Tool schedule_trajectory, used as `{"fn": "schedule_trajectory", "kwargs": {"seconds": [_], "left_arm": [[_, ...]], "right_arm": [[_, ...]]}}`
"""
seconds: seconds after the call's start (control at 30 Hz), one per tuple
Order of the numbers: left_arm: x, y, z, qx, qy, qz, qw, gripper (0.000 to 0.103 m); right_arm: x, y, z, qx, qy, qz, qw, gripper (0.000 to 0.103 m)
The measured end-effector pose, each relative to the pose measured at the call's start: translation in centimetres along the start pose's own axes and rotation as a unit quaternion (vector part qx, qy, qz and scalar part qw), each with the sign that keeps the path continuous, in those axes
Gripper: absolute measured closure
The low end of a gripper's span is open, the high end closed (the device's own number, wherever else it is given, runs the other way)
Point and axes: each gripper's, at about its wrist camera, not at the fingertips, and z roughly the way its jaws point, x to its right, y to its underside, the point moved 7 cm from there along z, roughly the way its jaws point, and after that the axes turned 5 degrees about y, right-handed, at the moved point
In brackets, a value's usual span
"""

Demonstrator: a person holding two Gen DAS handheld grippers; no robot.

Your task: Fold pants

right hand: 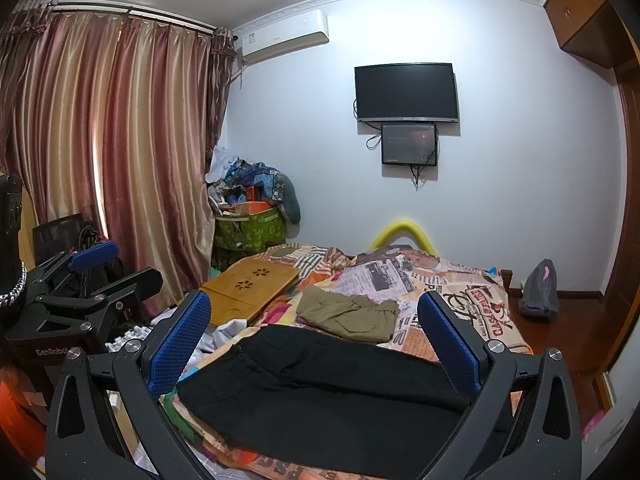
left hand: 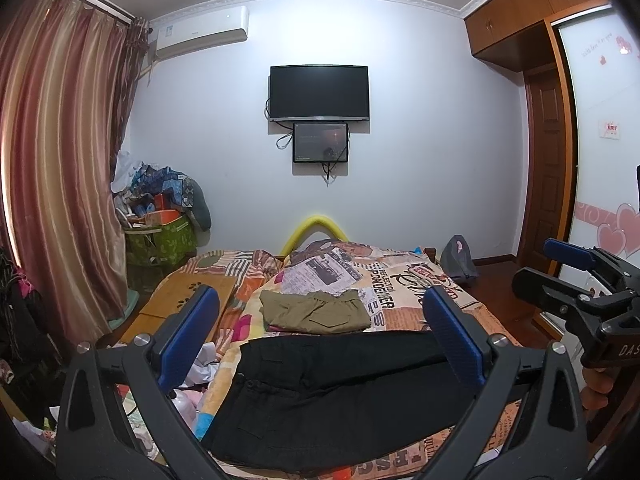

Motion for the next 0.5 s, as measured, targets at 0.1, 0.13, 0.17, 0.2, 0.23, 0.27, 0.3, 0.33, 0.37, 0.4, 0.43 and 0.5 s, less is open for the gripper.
{"fn": "schedule_trajectory", "kwargs": {"seconds": [0.1, 0.13, 0.17, 0.2, 0.23, 0.27, 0.3, 0.33, 0.37, 0.4, 0.43, 0.5], "left_arm": [[-0.05, 0.00, 0.14, -0.001, 0.000, 0.000, 1.0000, 0.000], [-0.03, -0.02, 0.14, -0.001, 0.000, 0.000, 1.0000, 0.000], [-0.04, -0.02, 0.15, -0.001, 0.000, 0.000, 1.0000, 0.000], [-0.06, -0.03, 0.23, -0.002, 0.000, -0.001, 1.0000, 0.000], [-0.13, -0.02, 0.25, -0.002, 0.001, -0.002, 1.0000, 0.000], [-0.16, 0.00, 0.32, -0.003, 0.002, -0.003, 1.0000, 0.000], [-0.20, 0.00, 0.34, -0.004, 0.003, -0.003, 1.0000, 0.000], [-0.25, -0.02, 0.40, -0.005, 0.003, -0.003, 1.0000, 0.000], [-0.26, -0.03, 0.46, -0.005, 0.004, -0.003, 1.0000, 0.000], [-0.30, -0.05, 0.51, -0.006, 0.004, -0.003, 1.0000, 0.000], [-0.35, -0.03, 0.55, -0.006, 0.005, -0.004, 1.0000, 0.000], [-0.54, -0.07, 0.51, -0.006, 0.005, -0.004, 1.0000, 0.000]], "right_arm": [[0.06, 0.13, 0.06, -0.002, 0.001, 0.001, 1.000, 0.000], [0.05, 0.10, 0.09, -0.002, 0.001, 0.001, 1.000, 0.000], [0.12, 0.12, 0.13, -0.004, 0.001, 0.002, 1.000, 0.000], [0.17, 0.14, 0.15, -0.004, 0.000, 0.002, 1.000, 0.000], [0.20, 0.17, 0.08, -0.005, 0.000, 0.002, 1.000, 0.000], [0.26, 0.20, 0.09, -0.005, -0.001, 0.003, 1.000, 0.000], [0.35, 0.22, 0.10, -0.005, 0.000, 0.003, 1.000, 0.000], [0.42, 0.22, 0.11, -0.006, 0.000, 0.003, 1.000, 0.000], [0.50, 0.23, 0.11, -0.006, 0.000, 0.003, 1.000, 0.000], [0.48, 0.24, 0.12, -0.006, 0.000, 0.003, 1.000, 0.000], [0.47, 0.25, 0.12, -0.006, 0.000, 0.003, 1.000, 0.000], [0.48, 0.34, 0.12, -0.007, 0.000, 0.003, 1.000, 0.000]]}}
